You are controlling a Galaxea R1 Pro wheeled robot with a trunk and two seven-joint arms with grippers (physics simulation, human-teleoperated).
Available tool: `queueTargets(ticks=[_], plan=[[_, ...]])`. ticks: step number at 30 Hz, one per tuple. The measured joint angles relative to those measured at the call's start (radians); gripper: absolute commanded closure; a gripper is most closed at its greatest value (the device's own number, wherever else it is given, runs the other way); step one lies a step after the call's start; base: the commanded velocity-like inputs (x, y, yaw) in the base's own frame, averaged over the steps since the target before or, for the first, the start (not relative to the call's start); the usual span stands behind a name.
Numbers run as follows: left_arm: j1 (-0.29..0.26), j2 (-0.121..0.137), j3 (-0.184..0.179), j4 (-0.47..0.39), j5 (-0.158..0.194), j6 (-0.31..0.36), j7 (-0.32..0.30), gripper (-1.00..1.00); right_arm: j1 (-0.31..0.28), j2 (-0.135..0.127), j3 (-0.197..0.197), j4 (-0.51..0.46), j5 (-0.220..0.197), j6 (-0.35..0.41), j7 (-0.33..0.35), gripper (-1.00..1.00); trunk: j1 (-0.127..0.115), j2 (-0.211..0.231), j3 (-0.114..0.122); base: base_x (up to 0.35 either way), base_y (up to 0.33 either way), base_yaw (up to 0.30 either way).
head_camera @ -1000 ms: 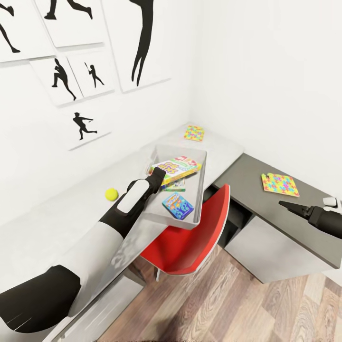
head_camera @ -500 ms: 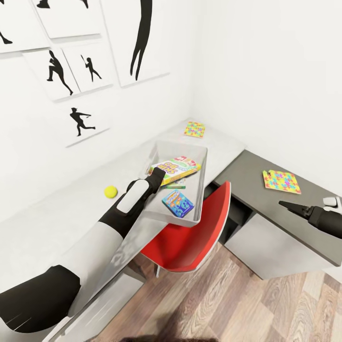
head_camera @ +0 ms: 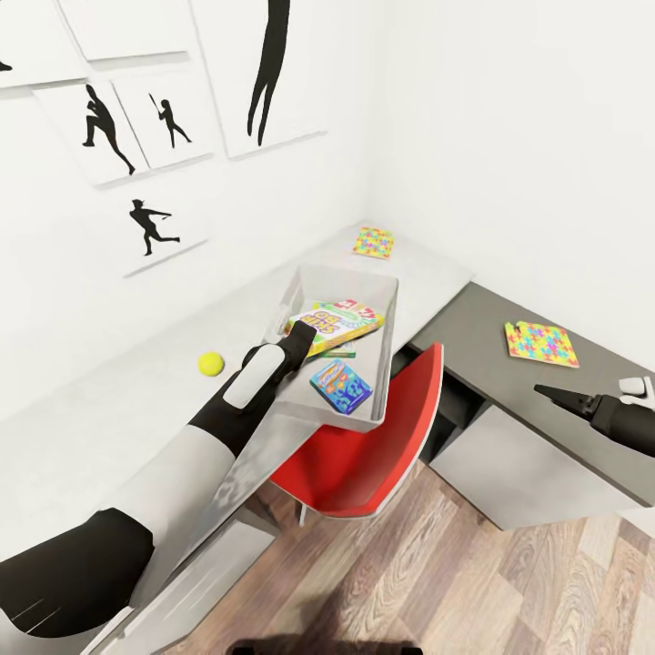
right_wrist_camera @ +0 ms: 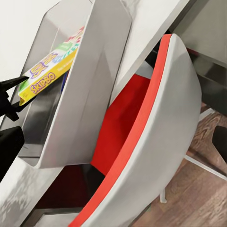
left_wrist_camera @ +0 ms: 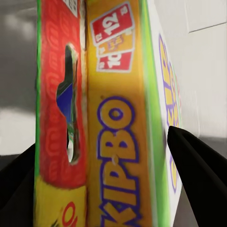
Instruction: Put all the toys in the child's room - the three board games (two on the bed and one on the table), the two jigsaw puzzles on the table, and the tennis ball on the table - inside the toy box on the table in the child's room.
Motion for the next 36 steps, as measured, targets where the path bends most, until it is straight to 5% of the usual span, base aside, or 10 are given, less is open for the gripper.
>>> queueTargets(ticks=[17,18,36], plan=[[0.005,0.002,0.001,-0.007,-0.003,0.001,-0.002,1.00,0.000,0.000,0.000,0.000,0.000,0.000,0.000,-1.00,0.000,0.000,-0.002,0.000,0.000,0.000],[0.005,0.002,0.000,-0.007,-0.004,0.001,-0.002,-1.00,0.000,0.000,0.000,0.000,0.000,0.000,0.000,-1.00,0.000,0.000,-0.002,0.000,0.000,0.000],[0.005,0.003,0.001,-0.001,0.001,0.002,0.003,-1.00,0.000,0.000,0.000,0.000,0.000,0.000,0.000,-1.00,0.000,0.000,-0.002,0.000,0.000,0.000]])
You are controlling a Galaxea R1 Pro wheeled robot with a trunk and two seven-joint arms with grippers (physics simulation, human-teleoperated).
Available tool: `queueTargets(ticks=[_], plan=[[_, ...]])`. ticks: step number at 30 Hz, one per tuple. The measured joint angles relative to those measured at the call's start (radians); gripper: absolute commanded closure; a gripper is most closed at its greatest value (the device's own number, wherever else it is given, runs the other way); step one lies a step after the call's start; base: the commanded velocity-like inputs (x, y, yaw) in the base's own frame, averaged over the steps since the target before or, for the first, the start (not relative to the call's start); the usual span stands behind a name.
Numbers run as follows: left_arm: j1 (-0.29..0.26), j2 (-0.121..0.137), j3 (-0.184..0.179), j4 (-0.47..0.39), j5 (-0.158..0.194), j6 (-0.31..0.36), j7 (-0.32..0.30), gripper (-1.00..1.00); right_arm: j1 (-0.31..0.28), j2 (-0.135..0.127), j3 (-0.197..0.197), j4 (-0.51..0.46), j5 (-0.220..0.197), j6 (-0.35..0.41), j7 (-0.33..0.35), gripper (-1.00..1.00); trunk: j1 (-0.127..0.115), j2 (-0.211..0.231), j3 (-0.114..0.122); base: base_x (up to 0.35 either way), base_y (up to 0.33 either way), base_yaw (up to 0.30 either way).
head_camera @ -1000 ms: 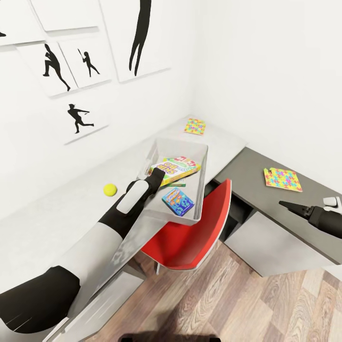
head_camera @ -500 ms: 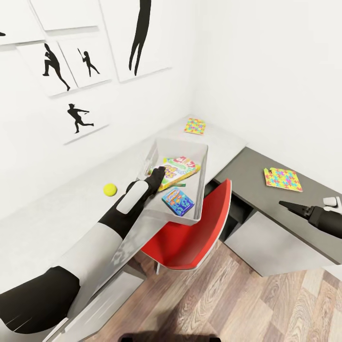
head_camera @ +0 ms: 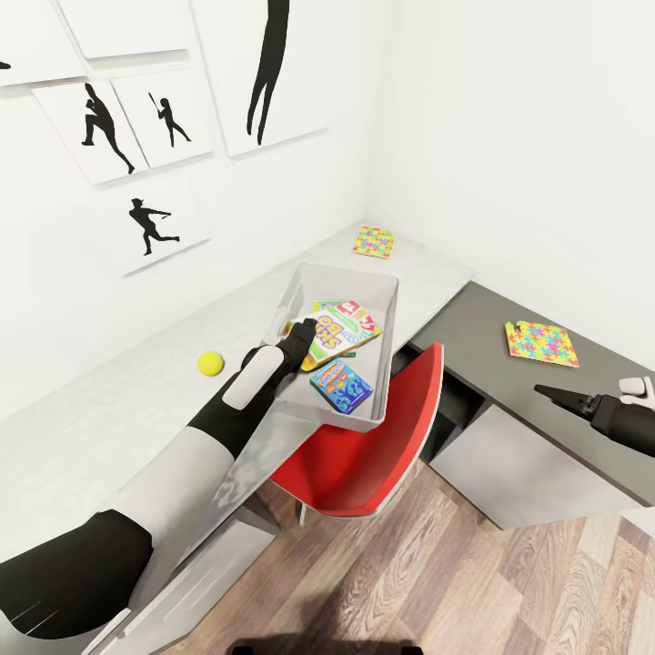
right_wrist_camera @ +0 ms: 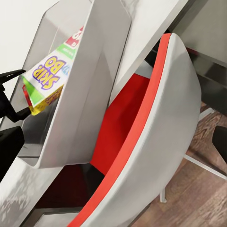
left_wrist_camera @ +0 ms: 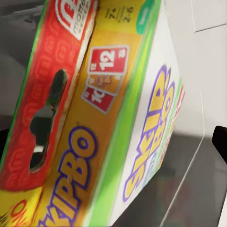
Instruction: Put all the toys in the child's room - the three board games (two on the bed and one on the table), the two jigsaw puzzles on the table, and the tennis ball on the table - inside the toy box on the table in the child's room.
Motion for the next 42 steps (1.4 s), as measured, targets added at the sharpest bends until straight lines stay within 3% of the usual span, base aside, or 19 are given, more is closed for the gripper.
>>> queueTargets(ticks=[13,18,22,23,28,33,42], plan=[[0.000,0.000,0.001,-0.013,0.004,0.013,0.013,-1.00,0.000,-0.002,0.000,0.000,0.000,0.000,0.000,-1.00,0.000,0.000,0.000,0.000,0.000,0.000],[0.000,0.001,0.007,-0.028,0.032,0.042,0.040,-1.00,0.000,-0.003,0.000,0.000,0.000,0.000,0.001,-1.00,0.000,0.000,0.000,0.000,0.000,0.000],[0.000,0.004,0.010,-0.059,0.102,0.087,0.112,-1.00,0.000,-0.003,0.000,0.000,0.000,0.000,0.001,-1.00,0.000,0.000,0.000,0.000,0.000,0.000],[0.000,0.004,0.010,-0.059,0.103,0.088,0.113,-1.00,0.000,-0.003,0.000,0.000,0.000,0.000,0.001,-1.00,0.000,0.000,0.000,0.000,0.000,0.000],[0.000,0.007,0.012,-0.143,0.169,0.115,0.243,-1.00,0.000,-0.003,0.000,0.000,0.000,0.000,0.001,-1.00,0.000,0.000,0.000,0.000,0.000,0.000],[0.000,0.008,0.014,-0.213,0.191,0.122,0.337,-1.00,0.000,-0.002,0.000,0.000,0.000,0.000,0.001,-1.00,0.000,0.000,0.000,0.000,0.000,0.000],[0.000,0.007,0.035,-0.260,0.217,0.122,0.414,-1.00,0.000,-0.001,0.000,0.000,0.000,0.000,0.001,-1.00,0.000,0.000,0.000,0.000,0.000,0.000]])
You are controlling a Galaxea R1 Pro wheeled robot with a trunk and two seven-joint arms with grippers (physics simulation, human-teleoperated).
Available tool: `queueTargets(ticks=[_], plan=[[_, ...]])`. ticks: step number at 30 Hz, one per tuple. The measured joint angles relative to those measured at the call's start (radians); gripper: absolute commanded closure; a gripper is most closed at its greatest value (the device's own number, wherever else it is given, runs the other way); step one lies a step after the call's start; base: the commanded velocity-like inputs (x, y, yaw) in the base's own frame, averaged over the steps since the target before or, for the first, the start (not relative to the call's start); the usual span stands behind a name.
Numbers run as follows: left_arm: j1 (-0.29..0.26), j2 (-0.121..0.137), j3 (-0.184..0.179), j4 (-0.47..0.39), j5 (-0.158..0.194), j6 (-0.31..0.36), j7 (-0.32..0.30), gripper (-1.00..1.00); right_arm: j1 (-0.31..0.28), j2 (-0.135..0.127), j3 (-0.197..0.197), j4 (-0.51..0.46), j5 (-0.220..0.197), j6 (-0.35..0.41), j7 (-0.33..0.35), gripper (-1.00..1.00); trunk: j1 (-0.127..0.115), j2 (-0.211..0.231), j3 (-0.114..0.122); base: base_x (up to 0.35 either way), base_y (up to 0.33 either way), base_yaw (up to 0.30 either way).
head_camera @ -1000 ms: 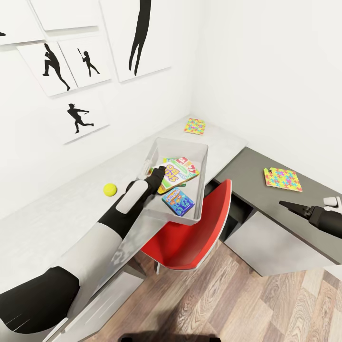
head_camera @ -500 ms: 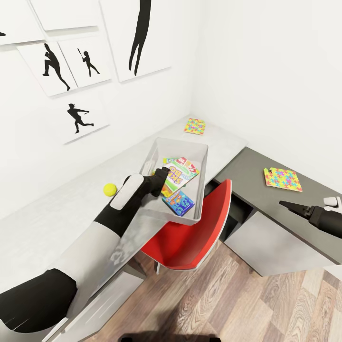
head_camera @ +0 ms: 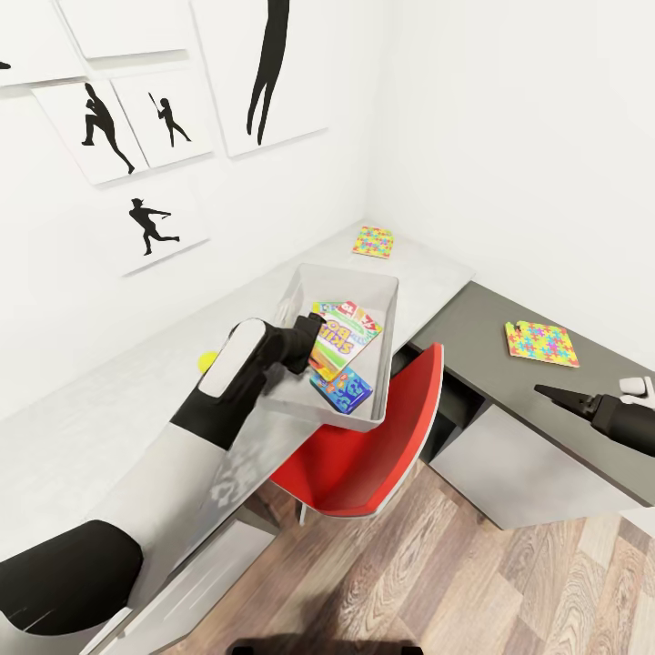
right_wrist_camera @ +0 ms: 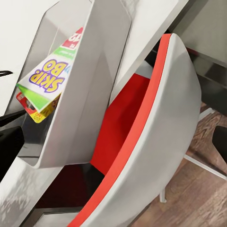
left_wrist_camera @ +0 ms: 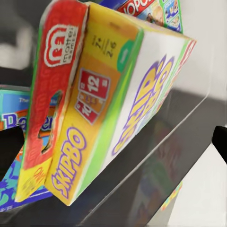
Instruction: Put all the toys in the child's room - the three board games (two on the bed and one on the table), the two jigsaw puzzles on the table, and the tennis ball on the table - inside the toy box on the table in the child's room.
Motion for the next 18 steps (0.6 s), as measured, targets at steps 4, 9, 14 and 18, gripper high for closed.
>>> queueTargets(ticks=[4,9,14,18], plan=[[0.000,0.001,0.008,-0.008,0.028,0.000,0.011,-1.00,0.000,0.001,0.000,0.000,0.000,0.000,0.000,-1.00,0.000,0.000,0.000,0.000,0.000,0.000],[0.000,0.002,0.013,-0.020,0.054,0.000,0.018,-1.00,0.000,0.001,0.000,0.000,0.000,0.000,0.000,-1.00,0.000,0.000,0.000,0.000,0.000,0.000],[0.001,0.003,0.016,-0.035,0.065,0.000,0.022,-1.00,0.000,0.002,0.000,0.000,0.000,0.000,0.000,-1.00,0.000,0.000,0.000,0.000,0.000,0.000],[0.002,0.003,0.016,-0.062,0.071,0.000,0.032,-1.00,0.000,0.002,0.000,0.000,-0.001,0.000,0.000,-1.00,0.000,0.000,0.000,0.000,0.000,0.000]])
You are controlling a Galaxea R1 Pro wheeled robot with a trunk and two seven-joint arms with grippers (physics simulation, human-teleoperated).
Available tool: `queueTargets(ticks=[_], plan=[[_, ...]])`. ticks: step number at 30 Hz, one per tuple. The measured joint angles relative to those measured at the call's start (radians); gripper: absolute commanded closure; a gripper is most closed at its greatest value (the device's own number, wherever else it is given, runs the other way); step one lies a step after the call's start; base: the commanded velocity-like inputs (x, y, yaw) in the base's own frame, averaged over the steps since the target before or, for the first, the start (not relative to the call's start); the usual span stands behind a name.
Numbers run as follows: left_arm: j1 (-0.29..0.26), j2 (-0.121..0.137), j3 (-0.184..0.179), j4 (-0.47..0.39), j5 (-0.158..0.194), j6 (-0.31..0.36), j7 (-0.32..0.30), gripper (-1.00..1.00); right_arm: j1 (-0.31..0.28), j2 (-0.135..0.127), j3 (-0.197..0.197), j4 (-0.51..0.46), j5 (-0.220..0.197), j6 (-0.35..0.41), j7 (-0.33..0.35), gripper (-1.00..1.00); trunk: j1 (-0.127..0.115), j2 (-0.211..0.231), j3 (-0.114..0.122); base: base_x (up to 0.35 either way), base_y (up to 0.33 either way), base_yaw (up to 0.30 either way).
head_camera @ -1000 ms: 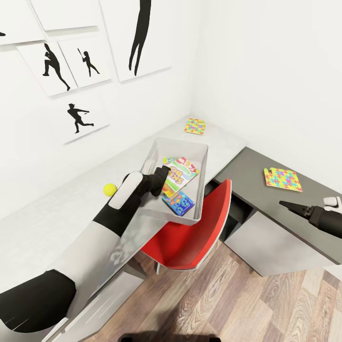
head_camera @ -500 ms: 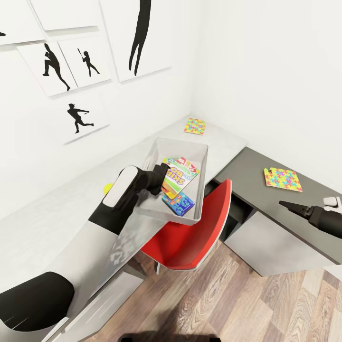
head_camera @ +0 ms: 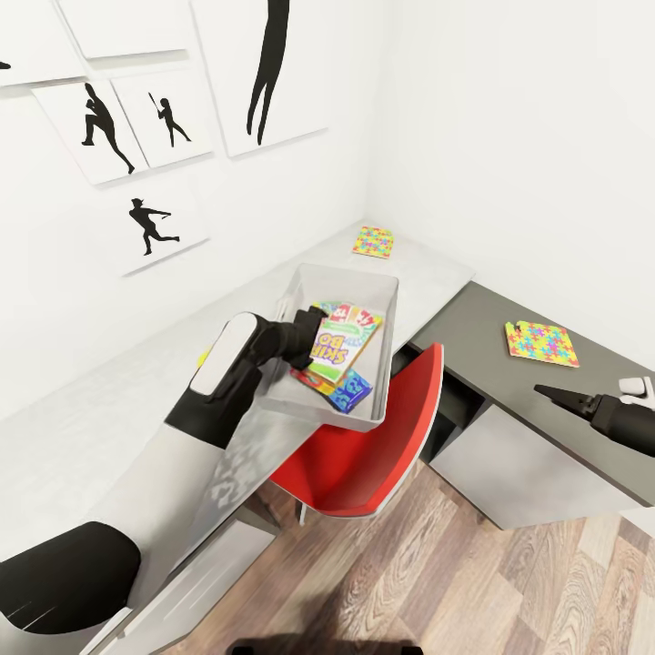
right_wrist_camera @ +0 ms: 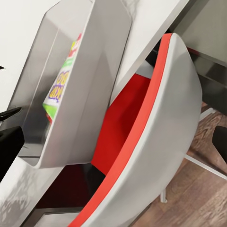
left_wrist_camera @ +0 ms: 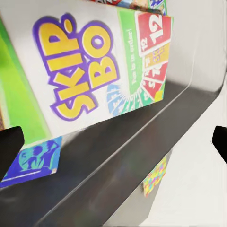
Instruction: Put all the toys in the child's room - the three board games (two on the bed and one on the table), the two jigsaw puzzles on the table, and the tennis ball on the table - inside the toy box on the table in the child's room.
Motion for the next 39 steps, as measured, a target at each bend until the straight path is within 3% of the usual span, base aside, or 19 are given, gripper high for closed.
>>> queueTargets(ticks=[8,17,24,28,36,39], plan=[[0.001,0.001,0.000,-0.057,0.014,0.000,0.014,-1.00,0.000,0.002,0.001,0.000,-0.001,0.000,0.000,-1.00,0.000,0.000,0.000,0.000,0.000,0.000],[0.001,0.006,0.000,-0.086,0.081,0.001,0.018,-1.00,0.000,0.003,0.002,0.000,-0.002,0.000,0.000,-1.00,0.000,0.000,0.000,0.000,0.000,0.000],[0.001,0.012,-0.001,-0.139,0.101,0.006,0.036,-1.00,0.001,0.007,0.003,0.000,-0.002,0.000,0.001,-1.00,0.000,0.000,0.000,0.000,0.000,0.000],[0.001,0.014,-0.006,-0.192,0.102,0.032,0.059,-1.00,0.001,0.009,0.006,0.000,-0.001,0.000,0.001,-1.00,0.000,0.000,0.000,0.000,0.000,0.000],[0.015,0.016,-0.015,-0.326,0.091,0.165,0.074,-1.00,0.001,0.009,0.014,0.000,0.001,0.000,0.003,-1.00,0.000,0.000,0.000,0.000,0.000,0.000],[0.022,0.016,-0.018,-0.342,0.089,0.179,0.075,-1.00,0.001,0.009,0.016,0.000,0.001,0.000,0.003,-1.00,0.000,0.000,0.000,0.000,0.000,0.000]])
